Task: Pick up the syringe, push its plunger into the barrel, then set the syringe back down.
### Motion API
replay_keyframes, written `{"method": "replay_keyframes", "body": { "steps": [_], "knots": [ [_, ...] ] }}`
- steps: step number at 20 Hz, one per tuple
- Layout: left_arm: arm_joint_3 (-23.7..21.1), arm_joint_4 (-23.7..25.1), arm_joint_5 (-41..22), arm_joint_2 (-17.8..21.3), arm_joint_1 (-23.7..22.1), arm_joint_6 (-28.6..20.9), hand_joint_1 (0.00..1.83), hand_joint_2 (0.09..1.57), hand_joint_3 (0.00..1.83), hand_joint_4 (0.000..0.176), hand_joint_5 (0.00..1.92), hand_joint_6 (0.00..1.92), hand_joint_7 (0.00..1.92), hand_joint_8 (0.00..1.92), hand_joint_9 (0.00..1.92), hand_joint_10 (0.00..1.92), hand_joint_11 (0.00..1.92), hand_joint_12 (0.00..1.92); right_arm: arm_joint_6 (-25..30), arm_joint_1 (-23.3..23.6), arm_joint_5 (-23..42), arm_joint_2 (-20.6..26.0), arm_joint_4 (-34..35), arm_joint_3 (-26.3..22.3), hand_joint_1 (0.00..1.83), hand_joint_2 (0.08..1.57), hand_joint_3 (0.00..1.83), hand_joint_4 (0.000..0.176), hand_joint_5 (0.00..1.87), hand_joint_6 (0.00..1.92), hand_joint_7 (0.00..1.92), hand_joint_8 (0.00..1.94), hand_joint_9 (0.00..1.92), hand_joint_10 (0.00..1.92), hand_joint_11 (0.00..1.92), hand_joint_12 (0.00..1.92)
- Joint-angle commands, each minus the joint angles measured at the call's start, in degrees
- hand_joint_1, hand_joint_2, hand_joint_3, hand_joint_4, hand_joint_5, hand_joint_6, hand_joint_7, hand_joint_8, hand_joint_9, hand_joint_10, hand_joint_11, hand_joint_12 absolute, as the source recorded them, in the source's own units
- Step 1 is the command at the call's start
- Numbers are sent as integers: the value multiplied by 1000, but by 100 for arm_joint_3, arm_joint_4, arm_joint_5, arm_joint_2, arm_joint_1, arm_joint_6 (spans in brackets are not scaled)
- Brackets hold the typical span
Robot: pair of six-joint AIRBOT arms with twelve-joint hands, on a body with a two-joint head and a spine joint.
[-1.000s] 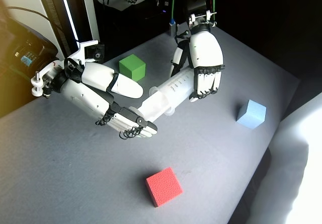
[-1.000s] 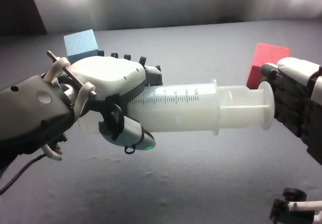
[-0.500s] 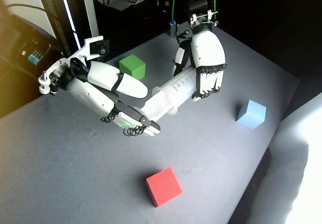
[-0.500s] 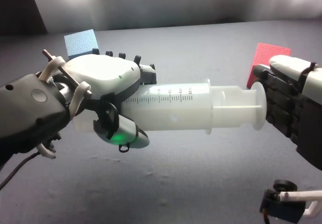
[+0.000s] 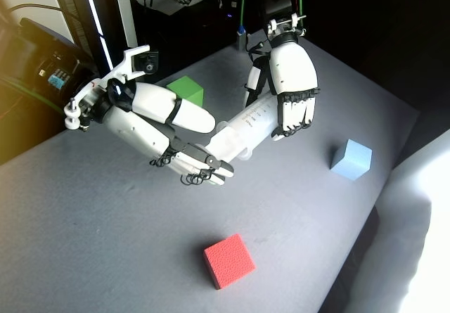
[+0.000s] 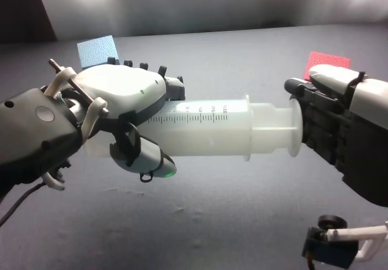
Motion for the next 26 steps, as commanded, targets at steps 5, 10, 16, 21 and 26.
{"method": "replay_keyframes", "body": {
  "steps": [5, 10, 16, 21, 26],
  "knots": [
    [-14, 274, -210, 5, -118, -124, 1178, 1206, 1, 0, 754, 1244, 879, 1265, 798, 958, 522, 1378, 267, 236, -379, -96, -909, -102, 0, 1402, 0, 0, 210, 5, 169, 5, 137, 12, 0, 508],
    [-31, 271, -209, -10, -112, -107, 1202, 1212, 0, 0, 734, 1208, 881, 1342, 764, 1217, 511, 1622, 507, 307, -487, -178, -1039, -102, 0, 1401, 0, 0, 180, 11, 144, 10, 111, 15, 0, 356],
    [-30, 262, -209, -3, -101, -107, 1150, 1251, 0, 0, 687, 1346, 794, 1404, 681, 1244, 492, 1610, 611, 201, -115, -183, -1108, -108, 0, 1410, 1, 0, 194, 7, 144, 5, 110, 7, 0, 385],
    [-29, 252, -210, 8, -101, -107, 1166, 1239, 0, 0, 700, 1304, 832, 1367, 732, 1143, 496, 1533, 406, -493, 912, 83, -1514, -104, 0, 1403, 0, 0, 182, 4, 140, 6, 111, 13, 0, 403],
    [-25, 252, -210, 11, -101, -94, 1170, 1233, 2, 0, 698, 1312, 840, 1336, 752, 1052, 513, 1486, 182, -612, 1353, 500, -1526, -100, 0, 1398, 0, 0, 212, 5, 180, 5, 154, 13, 0, 504]
  ]
}}
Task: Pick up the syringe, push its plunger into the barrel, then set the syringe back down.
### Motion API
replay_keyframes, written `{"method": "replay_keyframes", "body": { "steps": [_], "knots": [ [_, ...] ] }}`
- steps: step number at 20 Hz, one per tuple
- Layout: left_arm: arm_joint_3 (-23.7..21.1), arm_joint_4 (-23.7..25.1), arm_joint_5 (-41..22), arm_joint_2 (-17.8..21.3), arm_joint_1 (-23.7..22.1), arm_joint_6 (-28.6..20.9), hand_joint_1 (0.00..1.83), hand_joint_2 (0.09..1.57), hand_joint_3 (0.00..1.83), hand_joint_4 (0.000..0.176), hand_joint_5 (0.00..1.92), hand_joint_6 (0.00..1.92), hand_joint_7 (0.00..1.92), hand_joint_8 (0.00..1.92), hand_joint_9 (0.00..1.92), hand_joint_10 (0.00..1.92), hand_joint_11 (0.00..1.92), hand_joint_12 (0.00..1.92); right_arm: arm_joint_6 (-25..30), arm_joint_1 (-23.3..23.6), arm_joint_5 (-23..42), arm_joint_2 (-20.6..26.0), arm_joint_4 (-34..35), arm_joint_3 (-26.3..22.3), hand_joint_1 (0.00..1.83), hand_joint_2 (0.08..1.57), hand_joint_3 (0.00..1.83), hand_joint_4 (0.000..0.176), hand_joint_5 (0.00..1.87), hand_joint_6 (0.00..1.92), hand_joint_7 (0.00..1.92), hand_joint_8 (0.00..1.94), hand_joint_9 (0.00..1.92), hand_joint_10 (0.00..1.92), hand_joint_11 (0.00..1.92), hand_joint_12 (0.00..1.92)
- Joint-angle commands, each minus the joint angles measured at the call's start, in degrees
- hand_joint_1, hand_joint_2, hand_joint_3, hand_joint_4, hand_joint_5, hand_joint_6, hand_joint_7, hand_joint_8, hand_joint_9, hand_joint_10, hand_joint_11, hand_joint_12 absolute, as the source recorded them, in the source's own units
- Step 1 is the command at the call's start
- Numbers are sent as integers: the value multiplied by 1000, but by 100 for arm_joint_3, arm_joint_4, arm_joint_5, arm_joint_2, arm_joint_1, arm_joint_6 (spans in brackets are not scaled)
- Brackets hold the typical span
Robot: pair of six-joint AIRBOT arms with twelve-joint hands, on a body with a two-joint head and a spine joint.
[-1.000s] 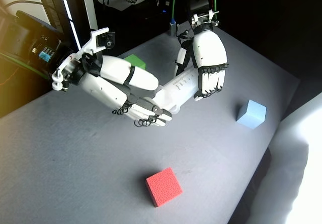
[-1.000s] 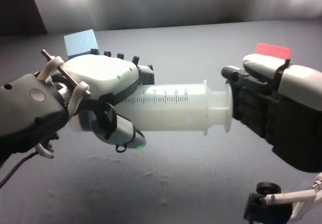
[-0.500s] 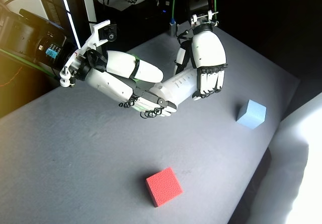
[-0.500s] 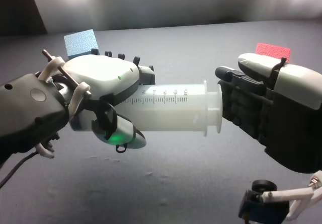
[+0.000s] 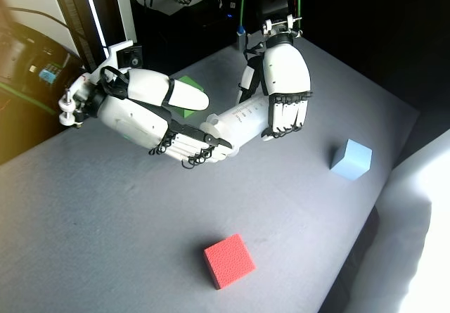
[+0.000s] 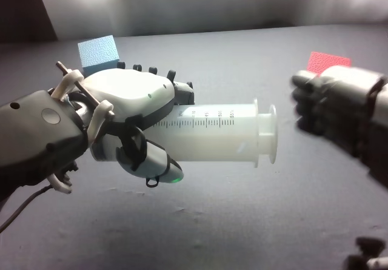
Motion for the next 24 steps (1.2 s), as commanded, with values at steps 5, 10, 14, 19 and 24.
{"method": "replay_keyframes", "body": {
  "steps": [5, 10, 14, 19, 24],
  "knots": [
    [-14, 243, -352, 39, -94, 37, 1179, 1239, 0, 0, 678, 1306, 842, 1371, 749, 1154, 524, 1528, -1134, -209, 749, 390, -918, 302, 0, 1395, 0, 0, 176, 0, 136, 0, 109, 0, 0, 445],
    [3, 302, -352, 8, 46, 75, 1184, 1216, 1, 0, 730, 1242, 872, 1319, 772, 1085, 507, 1481, -1523, -415, 812, 657, -1278, 530, 0, 1401, 1, 0, 176, 2, 139, 5, 115, 9, 0, 416],
    [97, 600, -356, -70, 349, -150, 1171, 1231, 0, 0, 707, 1295, 844, 1333, 750, 1073, 512, 1524, -1774, -509, 756, 697, -1291, 529, 0, 1395, 0, 0, 170, 3, 133, 4, 105, 6, 0, 414],
    [329, 1116, -384, -264, 703, -615, 1177, 1233, 0, 0, 686, 1304, 855, 1335, 760, 1000, 491, 1392, -1836, -489, 494, 698, -1296, 530, 0, 1399, 0, 0, 212, 12, 164, 7, 124, 11, 0, 496],
    [529, 1353, -421, -509, 931, -852, 1176, 1237, 1, 0, 678, 1318, 841, 1355, 722, 1114, 482, 1508, -1869, -481, 367, 691, -1316, 534, 0, 1404, 1, 0, 223, 11, 179, 7, 148, 10, 0, 513]
  ]
}}
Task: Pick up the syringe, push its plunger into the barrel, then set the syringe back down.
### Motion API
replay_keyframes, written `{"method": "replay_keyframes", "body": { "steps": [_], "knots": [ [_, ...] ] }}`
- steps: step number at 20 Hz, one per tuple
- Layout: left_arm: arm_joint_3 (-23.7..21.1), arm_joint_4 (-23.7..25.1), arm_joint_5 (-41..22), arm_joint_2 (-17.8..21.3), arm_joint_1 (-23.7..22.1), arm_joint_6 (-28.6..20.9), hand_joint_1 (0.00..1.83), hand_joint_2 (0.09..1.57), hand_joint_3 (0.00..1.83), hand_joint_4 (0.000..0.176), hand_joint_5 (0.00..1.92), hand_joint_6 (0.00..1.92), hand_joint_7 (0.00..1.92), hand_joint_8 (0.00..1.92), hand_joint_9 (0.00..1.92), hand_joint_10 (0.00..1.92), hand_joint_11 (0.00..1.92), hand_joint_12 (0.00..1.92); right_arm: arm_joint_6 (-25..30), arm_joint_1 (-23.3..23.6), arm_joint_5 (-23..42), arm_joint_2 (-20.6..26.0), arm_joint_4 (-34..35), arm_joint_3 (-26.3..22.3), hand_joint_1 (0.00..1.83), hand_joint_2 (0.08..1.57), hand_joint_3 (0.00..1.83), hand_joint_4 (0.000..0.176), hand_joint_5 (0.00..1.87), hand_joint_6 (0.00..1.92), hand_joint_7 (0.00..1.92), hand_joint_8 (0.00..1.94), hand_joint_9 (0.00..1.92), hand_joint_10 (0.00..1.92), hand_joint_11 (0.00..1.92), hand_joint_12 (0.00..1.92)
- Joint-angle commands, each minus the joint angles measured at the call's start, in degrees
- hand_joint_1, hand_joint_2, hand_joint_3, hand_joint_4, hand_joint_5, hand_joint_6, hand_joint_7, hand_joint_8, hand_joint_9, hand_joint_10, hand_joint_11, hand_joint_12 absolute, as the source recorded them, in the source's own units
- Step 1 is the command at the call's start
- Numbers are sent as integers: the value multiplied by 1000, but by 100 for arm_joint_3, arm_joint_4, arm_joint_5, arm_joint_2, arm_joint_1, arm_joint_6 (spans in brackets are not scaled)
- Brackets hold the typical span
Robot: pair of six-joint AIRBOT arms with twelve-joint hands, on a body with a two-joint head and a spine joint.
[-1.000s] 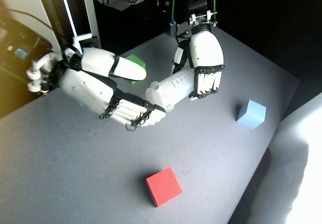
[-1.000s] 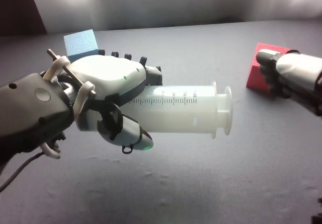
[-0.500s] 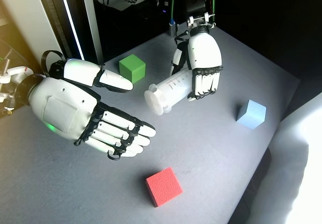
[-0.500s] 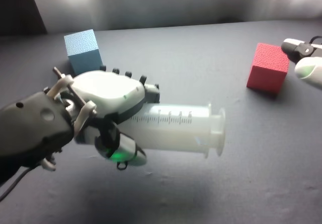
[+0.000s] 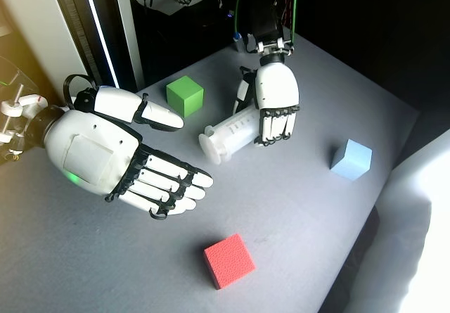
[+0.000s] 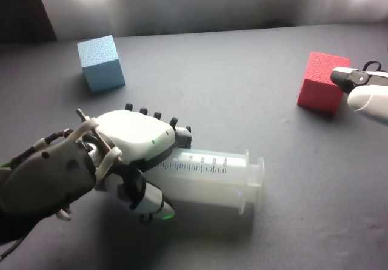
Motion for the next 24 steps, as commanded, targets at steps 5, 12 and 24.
{"method": "replay_keyframes", "body": {
  "steps": [5, 12, 24],
  "knots": [
    [27, 223, -462, -7, 15, -33, 1183, 1223, 0, 0, 708, 1275, 865, 1316, 760, 1022, 478, 1445, 41, 100, 295, 41, -132, -1, 0, 1400, 0, 0, 218, 7, 173, 4, 147, 6, 0, 551],
    [27, 168, -474, 11, -9, -72, 1091, 1129, 0, 0, 666, 172, 689, 305, 490, 627, 128, 1260, -1013, 100, 574, -48, -637, 3, 0, 1406, 1, 0, 199, 4, 156, 2, 127, 4, 0, 500],
    [-324, -1019, -472, 343, -620, 1082, 579, 1070, 0, 0, 248, 0, 351, 0, 363, 68, 0, 919, -1641, 1445, -1878, 235, -4001, 352, 0, 1401, 0, 0, 229, 14, 186, 10, 155, 12, 0, 532]
  ]
}}
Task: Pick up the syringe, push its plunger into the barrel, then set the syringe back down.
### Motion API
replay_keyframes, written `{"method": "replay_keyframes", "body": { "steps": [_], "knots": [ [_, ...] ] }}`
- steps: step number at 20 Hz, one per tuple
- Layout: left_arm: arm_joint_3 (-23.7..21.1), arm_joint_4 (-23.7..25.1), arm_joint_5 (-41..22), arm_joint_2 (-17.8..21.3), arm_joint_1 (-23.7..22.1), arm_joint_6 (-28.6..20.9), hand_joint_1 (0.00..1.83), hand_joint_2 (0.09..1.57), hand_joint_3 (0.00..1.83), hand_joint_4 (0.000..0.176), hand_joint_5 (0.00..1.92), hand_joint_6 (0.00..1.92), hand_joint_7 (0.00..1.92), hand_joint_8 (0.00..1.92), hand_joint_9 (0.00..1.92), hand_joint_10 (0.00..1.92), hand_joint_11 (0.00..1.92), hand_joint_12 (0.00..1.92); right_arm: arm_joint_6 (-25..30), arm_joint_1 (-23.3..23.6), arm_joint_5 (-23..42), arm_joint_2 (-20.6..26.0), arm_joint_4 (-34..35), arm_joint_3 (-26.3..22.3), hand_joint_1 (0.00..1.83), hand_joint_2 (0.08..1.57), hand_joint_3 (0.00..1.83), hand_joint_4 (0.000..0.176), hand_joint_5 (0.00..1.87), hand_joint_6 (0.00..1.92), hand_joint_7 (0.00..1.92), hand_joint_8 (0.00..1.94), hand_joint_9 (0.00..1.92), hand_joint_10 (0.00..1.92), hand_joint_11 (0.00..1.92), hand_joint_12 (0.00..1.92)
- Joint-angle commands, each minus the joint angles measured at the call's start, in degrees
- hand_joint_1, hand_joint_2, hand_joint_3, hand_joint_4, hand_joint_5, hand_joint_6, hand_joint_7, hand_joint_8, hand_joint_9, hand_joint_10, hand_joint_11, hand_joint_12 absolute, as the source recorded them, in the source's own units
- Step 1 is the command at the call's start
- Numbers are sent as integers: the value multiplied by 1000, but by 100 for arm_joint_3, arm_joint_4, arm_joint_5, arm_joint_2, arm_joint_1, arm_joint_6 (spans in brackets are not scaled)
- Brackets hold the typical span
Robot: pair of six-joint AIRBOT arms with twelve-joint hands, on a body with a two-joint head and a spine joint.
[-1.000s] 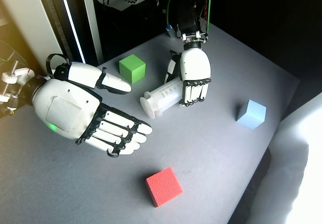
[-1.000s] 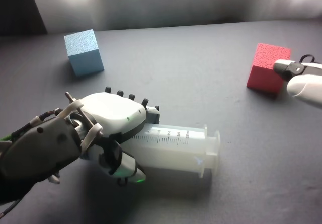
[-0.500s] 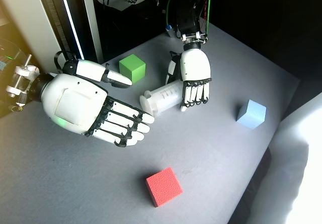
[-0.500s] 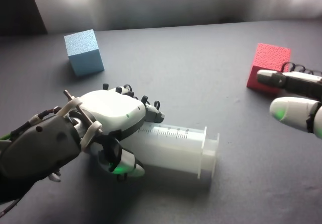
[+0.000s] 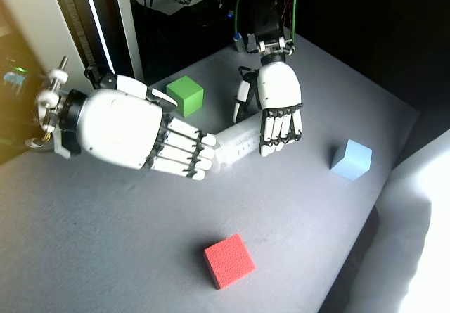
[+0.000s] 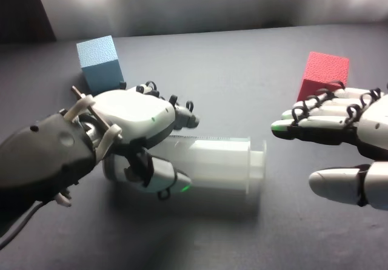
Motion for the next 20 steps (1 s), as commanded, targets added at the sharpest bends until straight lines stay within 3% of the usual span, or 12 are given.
{"method": "replay_keyframes", "body": {
  "steps": [1, 2, 5, 7, 8, 9, 10, 12, 14, 16, 18, 20],
  "knots": [
    [-59, -66, -322, 118, -162, 296, 579, 1070, 0, 0, 248, 0, 351, 0, 363, 68, 0, 919, 199, 164, 214, 32, -377, 17, 0, 1401, 0, 0, 229, 14, 186, 10, 155, 12, 0, 532],
    [-88, -208, -322, 140, -248, 462, 537, 1046, 0, 0, 218, 0, 284, 1, 318, 26, 0, 882, 382, 291, 12, 29, -762, 32, 0, 1405, 1, 0, 203, 2, 159, 1, 132, 1, 0, 445],
    [-124, 2, -222, 276, -485, 523, 486, 1050, 0, 0, 156, 0, 208, 0, 235, 0, 0, 711, 880, 490, -245, 30, -1661, 147, 0, 1409, 2, 0, 231, 5, 188, 4, 156, 6, 0, 478],
    [-2, 1075, 111, 342, -573, -237, 432, 1047, 0, 0, 124, 0, 179, 0, 200, 0, 0, 668, 912, 573, -218, 25, -1734, 188, 0, 1412, 1, 0, 197, 1, 154, 2, 128, 1, 0, 406],
    [66, 1649, 312, 366, -595, -726, 444, 1042, 0, 0, 144, 7, 190, 5, 204, 3, 0, 696, 978, 662, -237, 14, -1866, 195, 0, 1413, 1, 0, 253, 12, 206, 8, 181, 16, 0, 577],
    [141, 2539, 519, 405, -607, -1390, 439, 1048, 1, 0, 139, 3, 183, 2, 193, 3, 0, 648, 1295, 798, -364, -35, -2286, 220, 0, 1413, 0, 0, 228, 8, 182, 5, 158, 4, 0, 518],
    [228, 3698, 660, 438, -603, -2393, 432, 1046, 0, 0, 142, 4, 184, 2, 192, 3, 0, 637, 2040, 945, -482, -96, -3166, 263, 0, 1409, 0, 0, 216, 4, 174, 3, 155, 3, 0, 508],
    [406, 6062, 599, 471, -547, -4534, 369, 1064, 3, 0, 110, 3, 148, 1, 157, 1, 0, 563, 3959, 1096, -72, -276, -5175, 469, 0, 1411, 0, 0, 237, 7, 193, 5, 167, 5, 0, 570],
    [646, 8402, 126, 507, -463, -6606, 327, 1055, 0, 0, 107, 0, 137, 0, 151, 0, 0, 523, 4258, 1086, 64, -338, -5332, 555, 0, 1408, 0, 0, 219, 2, 188, 1, 164, 3, 0, 553],
    [910, 10224, -401, 557, -452, -8307, 204, 1051, 0, 0, 74, 5, 92, 3, 108, 2, 0, 425, 4258, 1090, 145, -339, -5304, 561, 0, 1404, 0, 0, 208, 1, 181, 0, 154, 0, 0, 530],
    [1157, 11538, -993, 605, -471, -9694, 106, 1059, 2, 0, 66, 2, 84, 1, 90, 2, 0, 364, 4258, 1098, 189, -339, -5262, 568, 0, 1408, 0, 0, 256, 9, 219, 5, 190, 9, 0, 614],
    [1302, 12834, -1299, 705, -591, -10997, 99, 1068, 3, 0, 93, 6, 109, 6, 117, 9, 0, 461, 4240, 1104, 261, -339, -5262, 566, 0, 1404, 0, 0, 261, 5, 219, 3, 185, 4, 0, 618]
  ]
}}
